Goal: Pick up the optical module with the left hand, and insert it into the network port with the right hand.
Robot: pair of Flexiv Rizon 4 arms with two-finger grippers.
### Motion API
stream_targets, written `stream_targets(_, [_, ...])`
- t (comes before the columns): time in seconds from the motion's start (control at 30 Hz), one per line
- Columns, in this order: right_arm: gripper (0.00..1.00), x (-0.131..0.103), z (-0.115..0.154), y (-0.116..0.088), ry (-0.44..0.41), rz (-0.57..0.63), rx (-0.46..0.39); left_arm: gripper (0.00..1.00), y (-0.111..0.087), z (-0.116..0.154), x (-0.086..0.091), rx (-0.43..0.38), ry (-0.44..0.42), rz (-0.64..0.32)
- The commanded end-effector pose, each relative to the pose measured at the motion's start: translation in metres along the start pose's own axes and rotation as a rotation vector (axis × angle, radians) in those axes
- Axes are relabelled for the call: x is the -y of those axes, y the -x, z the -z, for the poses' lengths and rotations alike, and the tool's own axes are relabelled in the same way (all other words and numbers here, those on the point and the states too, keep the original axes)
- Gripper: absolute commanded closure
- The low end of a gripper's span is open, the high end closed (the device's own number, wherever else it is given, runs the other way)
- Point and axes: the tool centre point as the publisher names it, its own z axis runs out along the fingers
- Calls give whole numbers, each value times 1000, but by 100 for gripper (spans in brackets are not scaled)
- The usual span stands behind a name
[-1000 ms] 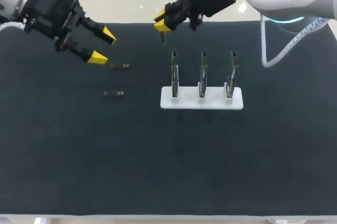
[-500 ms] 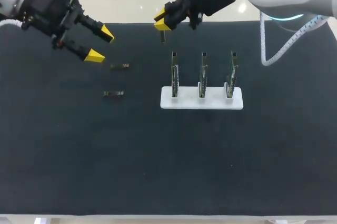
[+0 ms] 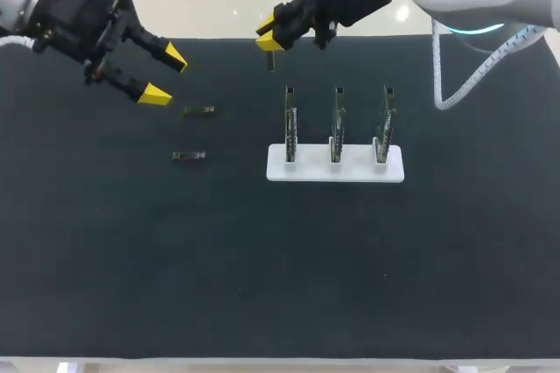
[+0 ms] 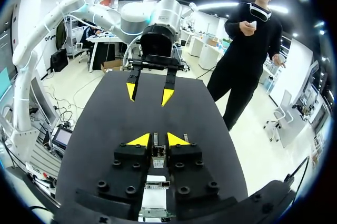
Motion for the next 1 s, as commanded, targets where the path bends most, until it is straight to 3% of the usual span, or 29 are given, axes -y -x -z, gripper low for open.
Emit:
stream_targets(0.03, [100,3,2,-6,4,-18,6,0,0,0,0,-2,-1,0])
stream_targets(1.0, [100,8,-9,-51,-37,-27,121,0,0,0,0,-2,-1,0])
